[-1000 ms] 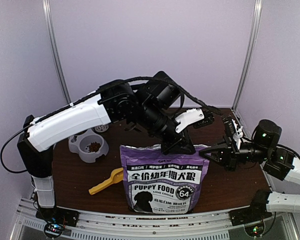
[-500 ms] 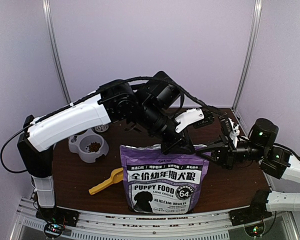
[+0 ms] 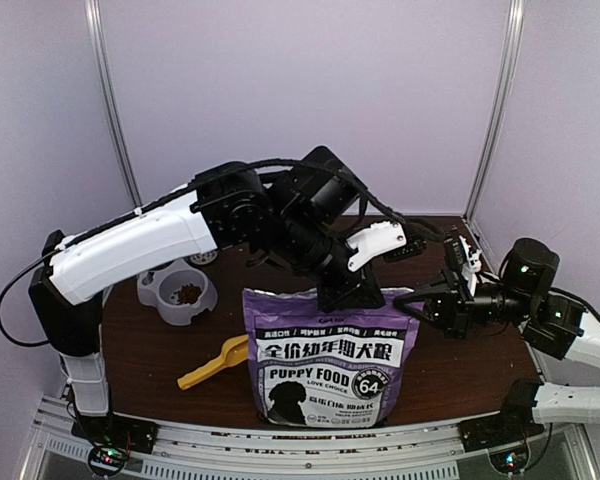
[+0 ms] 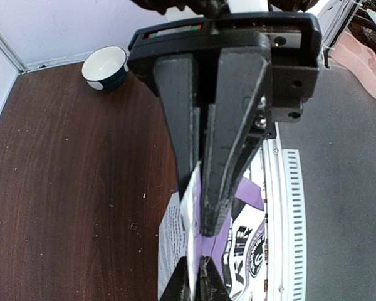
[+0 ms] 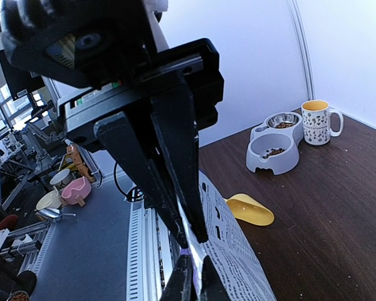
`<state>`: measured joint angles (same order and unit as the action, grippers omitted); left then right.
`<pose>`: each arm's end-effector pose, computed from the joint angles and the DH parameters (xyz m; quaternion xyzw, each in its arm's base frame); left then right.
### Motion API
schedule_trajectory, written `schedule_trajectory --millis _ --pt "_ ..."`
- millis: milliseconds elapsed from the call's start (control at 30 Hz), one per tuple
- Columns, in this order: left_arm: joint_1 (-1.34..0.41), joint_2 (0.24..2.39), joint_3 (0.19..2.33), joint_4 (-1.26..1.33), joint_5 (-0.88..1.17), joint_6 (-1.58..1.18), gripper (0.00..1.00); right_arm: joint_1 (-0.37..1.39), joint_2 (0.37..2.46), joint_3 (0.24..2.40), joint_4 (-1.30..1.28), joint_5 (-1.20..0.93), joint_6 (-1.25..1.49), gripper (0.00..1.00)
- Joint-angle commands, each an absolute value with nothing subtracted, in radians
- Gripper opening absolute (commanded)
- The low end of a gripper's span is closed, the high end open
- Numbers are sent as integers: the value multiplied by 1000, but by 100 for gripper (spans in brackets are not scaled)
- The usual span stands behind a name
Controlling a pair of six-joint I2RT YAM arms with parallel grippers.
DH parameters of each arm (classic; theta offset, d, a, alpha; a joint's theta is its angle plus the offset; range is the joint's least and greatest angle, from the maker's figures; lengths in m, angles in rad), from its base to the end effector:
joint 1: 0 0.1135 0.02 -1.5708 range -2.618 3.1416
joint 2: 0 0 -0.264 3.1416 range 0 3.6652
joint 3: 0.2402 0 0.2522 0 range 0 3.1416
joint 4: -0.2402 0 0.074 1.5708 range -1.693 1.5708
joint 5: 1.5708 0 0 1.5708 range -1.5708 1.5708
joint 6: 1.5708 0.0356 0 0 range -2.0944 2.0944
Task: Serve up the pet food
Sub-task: Press the seal on the pet food bag.
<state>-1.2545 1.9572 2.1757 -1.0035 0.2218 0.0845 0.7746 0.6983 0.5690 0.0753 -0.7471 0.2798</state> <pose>0.1240 -0.4040 0.3929 0.6030 0.6936 -0.2954 0.2608 0.1034 0.1351 0.3057 -0.4088 0.5938 0.5511 0.4201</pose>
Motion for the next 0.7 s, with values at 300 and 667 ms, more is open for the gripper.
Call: schedule_trajectory --millis 300,667 --pt "-1229 1838 2082 -1063 91 132 0 772 662 580 93 -720 272 0" --pt "-1211 1791 2012 -1069 45 147 0 772 651 584 78 -707 267 0"
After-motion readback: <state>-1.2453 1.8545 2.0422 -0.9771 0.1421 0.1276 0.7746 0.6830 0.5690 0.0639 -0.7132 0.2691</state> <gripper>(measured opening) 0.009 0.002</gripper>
